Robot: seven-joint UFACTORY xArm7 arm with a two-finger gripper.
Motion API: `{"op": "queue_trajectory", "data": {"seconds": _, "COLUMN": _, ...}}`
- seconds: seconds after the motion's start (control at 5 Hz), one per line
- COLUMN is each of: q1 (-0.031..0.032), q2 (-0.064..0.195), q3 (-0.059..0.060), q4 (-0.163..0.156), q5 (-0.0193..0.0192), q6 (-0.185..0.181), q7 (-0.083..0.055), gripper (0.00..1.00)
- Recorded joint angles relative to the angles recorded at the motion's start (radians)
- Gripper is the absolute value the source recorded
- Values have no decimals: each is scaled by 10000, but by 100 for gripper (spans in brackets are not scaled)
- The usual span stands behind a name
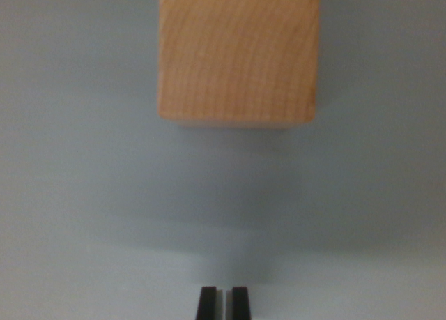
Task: Push wooden cube
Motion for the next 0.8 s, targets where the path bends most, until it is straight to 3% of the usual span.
{"op": "queue_trajectory", "data": {"seconds": 0.4, "q1": 0, "q2": 0, "q3": 0, "q4": 0, "q5": 0, "q6": 0, "q7": 0, "gripper": 0}}
{"op": "queue_trajectory", "data": {"seconds": 0.6, "q1": 0, "q2": 0, "q3": 0, "q4": 0, "q5": 0, "q6": 0, "q7": 0, "gripper": 100}}
{"op": "queue_trajectory", "data": {"seconds": 0.8, "q1": 0, "q2": 0, "q3": 0, "q4": 0, "q5": 0, "q6": 0, "q7": 0, "gripper": 100}}
